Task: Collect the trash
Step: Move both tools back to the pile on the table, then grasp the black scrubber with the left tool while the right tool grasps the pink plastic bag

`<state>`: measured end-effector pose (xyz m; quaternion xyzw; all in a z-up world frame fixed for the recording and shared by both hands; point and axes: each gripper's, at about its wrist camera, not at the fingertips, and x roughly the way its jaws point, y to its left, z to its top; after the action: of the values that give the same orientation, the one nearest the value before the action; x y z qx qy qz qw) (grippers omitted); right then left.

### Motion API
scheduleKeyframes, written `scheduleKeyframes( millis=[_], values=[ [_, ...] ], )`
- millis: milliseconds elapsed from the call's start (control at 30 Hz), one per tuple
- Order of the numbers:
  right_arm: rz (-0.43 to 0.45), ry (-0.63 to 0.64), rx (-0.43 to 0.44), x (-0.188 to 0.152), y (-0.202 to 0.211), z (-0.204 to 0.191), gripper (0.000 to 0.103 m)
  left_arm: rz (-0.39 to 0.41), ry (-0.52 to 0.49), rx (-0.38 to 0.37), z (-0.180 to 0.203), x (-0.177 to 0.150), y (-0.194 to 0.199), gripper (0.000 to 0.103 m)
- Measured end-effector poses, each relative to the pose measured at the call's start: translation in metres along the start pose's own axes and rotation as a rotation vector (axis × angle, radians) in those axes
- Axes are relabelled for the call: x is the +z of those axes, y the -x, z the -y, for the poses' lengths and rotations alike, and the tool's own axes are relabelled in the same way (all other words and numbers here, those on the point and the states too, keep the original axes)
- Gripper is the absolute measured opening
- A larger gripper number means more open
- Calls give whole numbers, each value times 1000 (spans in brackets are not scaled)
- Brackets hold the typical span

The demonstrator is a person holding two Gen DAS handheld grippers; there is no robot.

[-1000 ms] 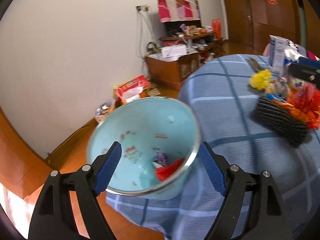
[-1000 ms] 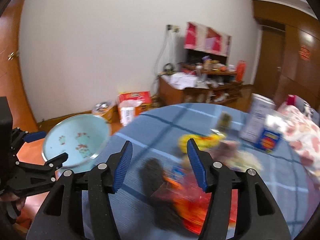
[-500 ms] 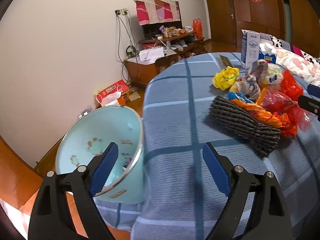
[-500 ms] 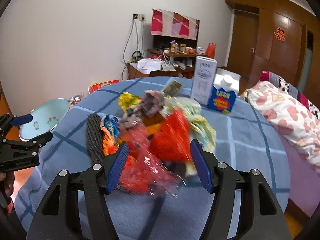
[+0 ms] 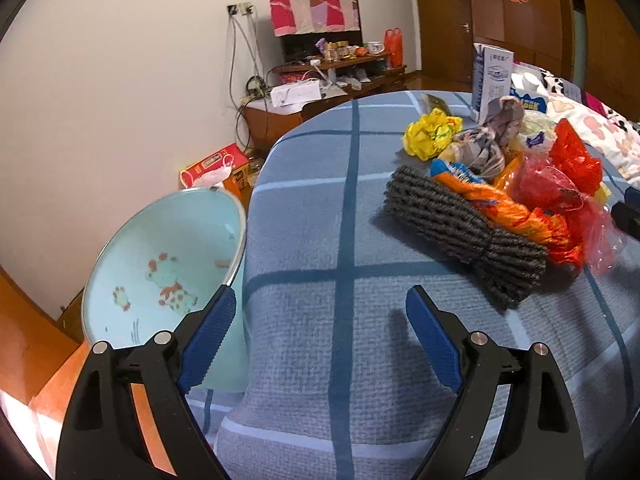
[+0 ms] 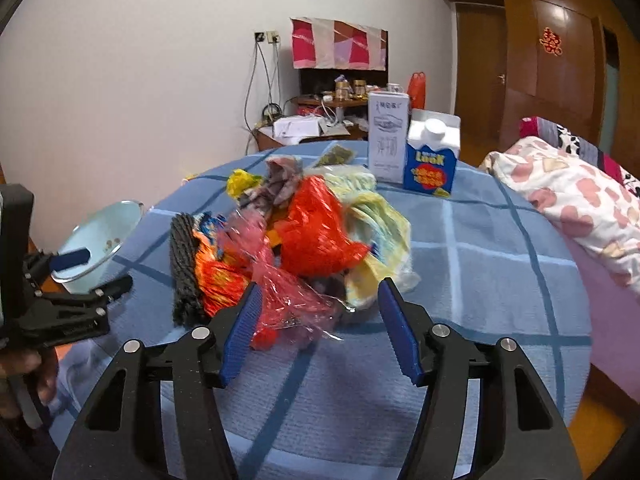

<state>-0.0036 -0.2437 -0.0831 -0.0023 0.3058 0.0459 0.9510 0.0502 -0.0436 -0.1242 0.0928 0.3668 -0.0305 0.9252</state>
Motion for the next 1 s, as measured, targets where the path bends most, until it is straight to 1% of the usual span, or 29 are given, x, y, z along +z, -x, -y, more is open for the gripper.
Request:
scheduleKeyframes(
  millis=[67,100,133,167,200,233,300,333,367,433,600,700,767,833,933,1000],
  values=[
    [7,25,5,3,-2,-7,61,-3,5,20,-4,-2,-1,85],
    [-14,47,-3,3,-8,-12,60,-4,13,25,-7,-2,-1,85],
    [-39,56,-2,3,-14,-13,55,-6,26,24,-10,-2,-1,85],
    [-88,64,-4,0,-23,-15,45,-6,34,22,-13,0,-2,85],
    [-118,64,-3,-3,-28,-15,34,-4,37,22,-14,0,-1,85],
    [-149,59,18,-6,-32,-15,25,0,36,22,-14,1,0,85],
    [-148,64,32,-7,-30,-15,24,2,37,8,-12,3,2,85],
    [-152,65,38,-8,-30,-16,17,3,36,3,-11,4,2,85],
    [-153,62,48,-9,-30,-17,7,3,35,-4,-9,5,3,85],
    [-150,58,54,-9,-28,-18,7,6,34,-25,-4,8,7,85],
    [-91,30,66,-7,-8,-16,6,31,31,-55,8,17,18,85],
    [-61,0,62,-3,2,-11,6,34,44,-88,20,23,23,86],
    [-41,-36,53,-1,11,-2,6,40,36,-97,29,25,25,86],
    [-34,-61,40,0,15,4,6,41,21,-100,40,25,24,91],
    [-35,-81,2,-3,18,13,6,29,-7,-109,57,24,18,91],
    [-46,-102,-15,-8,17,21,6,19,-25,-101,64,24,11,91]
  ],
)
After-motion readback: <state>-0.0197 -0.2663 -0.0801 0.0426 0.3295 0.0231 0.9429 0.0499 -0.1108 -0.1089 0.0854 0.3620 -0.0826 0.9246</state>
